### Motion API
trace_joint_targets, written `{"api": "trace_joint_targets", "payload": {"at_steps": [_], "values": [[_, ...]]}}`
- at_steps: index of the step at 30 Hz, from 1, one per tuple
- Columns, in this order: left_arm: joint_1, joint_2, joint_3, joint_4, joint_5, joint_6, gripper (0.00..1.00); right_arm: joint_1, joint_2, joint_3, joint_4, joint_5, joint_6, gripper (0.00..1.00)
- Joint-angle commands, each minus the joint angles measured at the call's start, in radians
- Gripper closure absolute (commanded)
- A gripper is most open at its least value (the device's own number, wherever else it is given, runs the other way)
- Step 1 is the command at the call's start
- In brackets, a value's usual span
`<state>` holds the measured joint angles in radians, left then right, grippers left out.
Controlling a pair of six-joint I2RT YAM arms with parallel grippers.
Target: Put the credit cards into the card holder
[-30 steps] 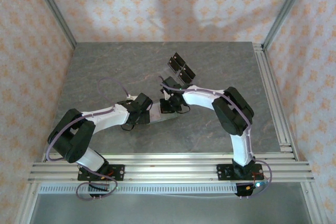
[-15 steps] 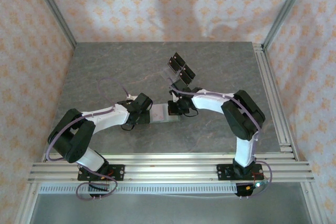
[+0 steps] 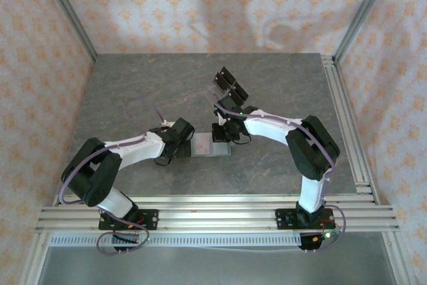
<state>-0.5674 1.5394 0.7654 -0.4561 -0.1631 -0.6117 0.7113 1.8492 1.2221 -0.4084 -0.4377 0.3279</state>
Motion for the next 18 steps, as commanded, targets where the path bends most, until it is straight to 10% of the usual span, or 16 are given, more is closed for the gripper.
{"api": "trace_joint_targets", "payload": {"at_steps": [1,18], "values": [[0.005,0.019,0.021,0.002,0.006,0.003,0.00,0.025,0.007,0.033,-0.033,-0.006,-0.003,1.00],[0.006,0.015,0.005,0.013,0.011,0.004,0.00,0.045,0.071,0.018,0.001,0.005,0.020,1.00]]}}
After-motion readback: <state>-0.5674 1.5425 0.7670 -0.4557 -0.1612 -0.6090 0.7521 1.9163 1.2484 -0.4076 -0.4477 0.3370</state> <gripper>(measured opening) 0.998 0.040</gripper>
